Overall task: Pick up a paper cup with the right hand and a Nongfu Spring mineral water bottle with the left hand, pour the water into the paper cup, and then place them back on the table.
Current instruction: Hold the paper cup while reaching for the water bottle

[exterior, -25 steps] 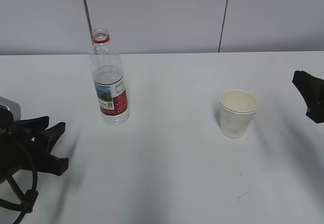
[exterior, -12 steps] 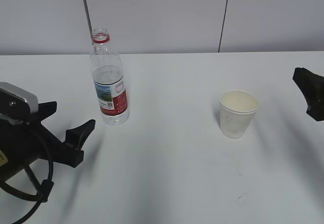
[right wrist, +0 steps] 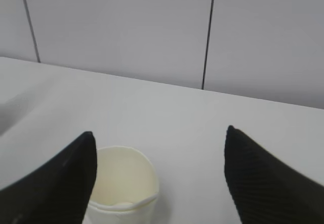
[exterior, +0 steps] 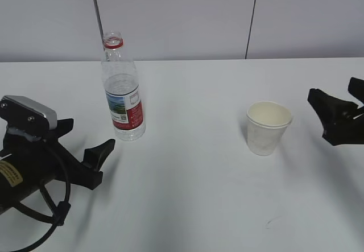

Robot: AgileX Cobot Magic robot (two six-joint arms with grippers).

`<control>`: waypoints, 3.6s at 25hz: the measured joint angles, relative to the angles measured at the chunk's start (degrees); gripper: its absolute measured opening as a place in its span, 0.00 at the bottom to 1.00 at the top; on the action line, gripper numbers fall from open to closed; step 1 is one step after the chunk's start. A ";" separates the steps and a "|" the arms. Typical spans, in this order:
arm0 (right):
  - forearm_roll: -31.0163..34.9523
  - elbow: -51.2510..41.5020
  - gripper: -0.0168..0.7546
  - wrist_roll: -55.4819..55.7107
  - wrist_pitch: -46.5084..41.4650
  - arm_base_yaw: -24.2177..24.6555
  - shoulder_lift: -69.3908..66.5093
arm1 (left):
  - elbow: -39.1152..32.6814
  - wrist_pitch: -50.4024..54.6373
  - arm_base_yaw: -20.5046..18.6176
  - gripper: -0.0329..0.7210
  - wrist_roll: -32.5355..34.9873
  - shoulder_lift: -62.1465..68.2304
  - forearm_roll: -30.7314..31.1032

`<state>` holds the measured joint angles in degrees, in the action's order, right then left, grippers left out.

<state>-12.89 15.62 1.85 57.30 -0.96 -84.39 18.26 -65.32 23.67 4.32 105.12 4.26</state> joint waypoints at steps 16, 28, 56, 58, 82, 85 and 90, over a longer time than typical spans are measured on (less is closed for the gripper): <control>-6.38 0.60 0.78 -1.03 7.92 0.13 -22.57 | 0.00 0.00 0.00 0.83 0.00 0.00 0.07; -4.69 0.94 0.78 -1.31 8.25 0.13 -25.08 | 0.00 0.00 0.00 0.83 0.00 0.00 0.07; -13.19 17.87 0.81 -1.85 8.44 0.13 -37.38 | 0.00 0.00 0.00 0.83 0.00 0.00 0.13; -14.20 19.02 0.81 -1.85 8.44 0.13 -37.84 | 0.00 0.00 0.00 0.83 0.00 0.00 0.13; -18.00 21.50 0.54 -1.85 8.58 0.13 -39.78 | 3.00 0.07 0.00 0.83 0.00 3.40 1.90; -18.00 21.50 0.53 -1.85 8.58 0.13 -39.78 | 4.58 0.07 0.00 0.83 0.00 3.88 2.24; -18.00 21.50 0.53 -1.85 8.58 0.13 -39.78 | 7.99 0.01 0.00 0.83 0.00 6.01 2.60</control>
<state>-30.89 37.12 0.00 65.89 -0.82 -124.16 26.25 -65.31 23.67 4.32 111.13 6.87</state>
